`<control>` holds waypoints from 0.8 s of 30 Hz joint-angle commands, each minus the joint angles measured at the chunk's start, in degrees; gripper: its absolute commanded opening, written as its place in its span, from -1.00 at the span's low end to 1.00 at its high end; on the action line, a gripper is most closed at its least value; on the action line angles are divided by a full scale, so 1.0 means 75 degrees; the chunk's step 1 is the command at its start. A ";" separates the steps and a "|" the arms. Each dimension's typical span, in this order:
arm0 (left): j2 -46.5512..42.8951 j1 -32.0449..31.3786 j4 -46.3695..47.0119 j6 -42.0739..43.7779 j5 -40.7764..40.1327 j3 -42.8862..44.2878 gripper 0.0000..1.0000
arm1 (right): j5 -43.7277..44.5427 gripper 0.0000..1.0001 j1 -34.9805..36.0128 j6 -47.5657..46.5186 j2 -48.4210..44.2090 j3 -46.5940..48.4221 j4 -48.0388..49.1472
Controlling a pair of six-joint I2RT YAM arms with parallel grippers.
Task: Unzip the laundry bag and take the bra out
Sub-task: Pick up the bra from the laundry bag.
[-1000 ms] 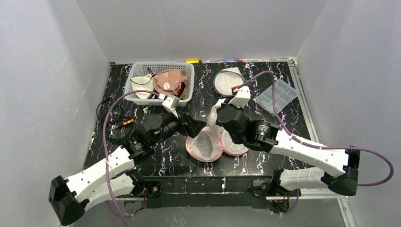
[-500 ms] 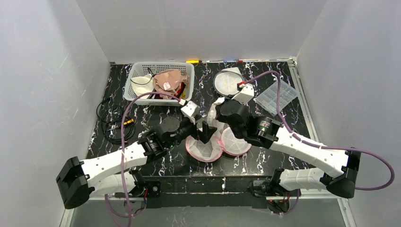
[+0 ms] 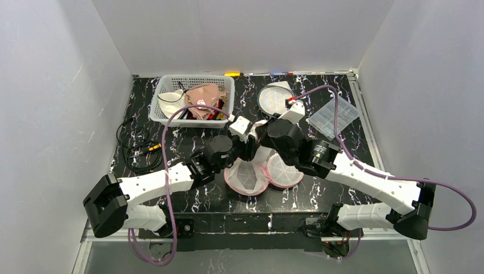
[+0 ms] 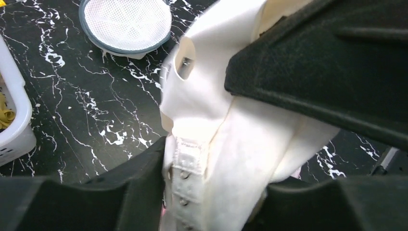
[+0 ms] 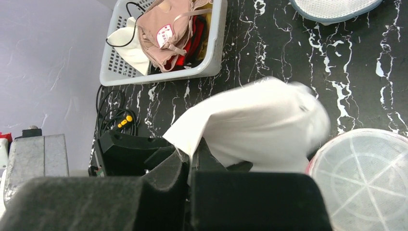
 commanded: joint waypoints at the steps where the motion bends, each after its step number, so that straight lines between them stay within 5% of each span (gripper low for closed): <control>1: 0.0093 -0.0024 0.0304 -0.0034 -0.0471 0.0352 -0.31 | -0.0109 -0.97 -0.0025 0.0053 -0.0303 0.0031 0.0602; 6: 0.0086 -0.0025 0.0305 -0.0124 -0.0523 0.0343 -0.97 | -0.0265 -0.97 -0.0047 -0.0080 -0.0403 -0.0059 0.0807; 9: 0.0011 -0.0034 0.0310 -0.0207 -0.0564 0.0321 -1.00 | -0.0550 -0.97 -0.0050 -0.0286 -0.0429 -0.0118 0.0987; 11: -0.0043 -0.0033 0.0316 -0.0277 -0.0618 0.0307 -1.00 | -0.0793 -0.60 -0.0059 -0.0507 -0.0472 -0.0136 0.1109; 15: -0.0253 -0.0031 0.0297 -0.0413 -0.0906 0.0252 -1.00 | -0.1086 0.83 -0.0051 -0.0995 -0.0679 -0.0066 0.1067; 16: -0.0323 -0.0025 0.0291 -0.0457 -0.1042 0.0229 -1.00 | -0.1057 0.96 -0.0051 -0.1048 -0.0768 -0.0040 0.0963; 24: -0.1056 0.0014 -0.1021 -0.1190 -0.2079 0.0655 -1.00 | -0.1067 0.97 -0.0054 -0.3568 -0.1601 0.0690 -0.0048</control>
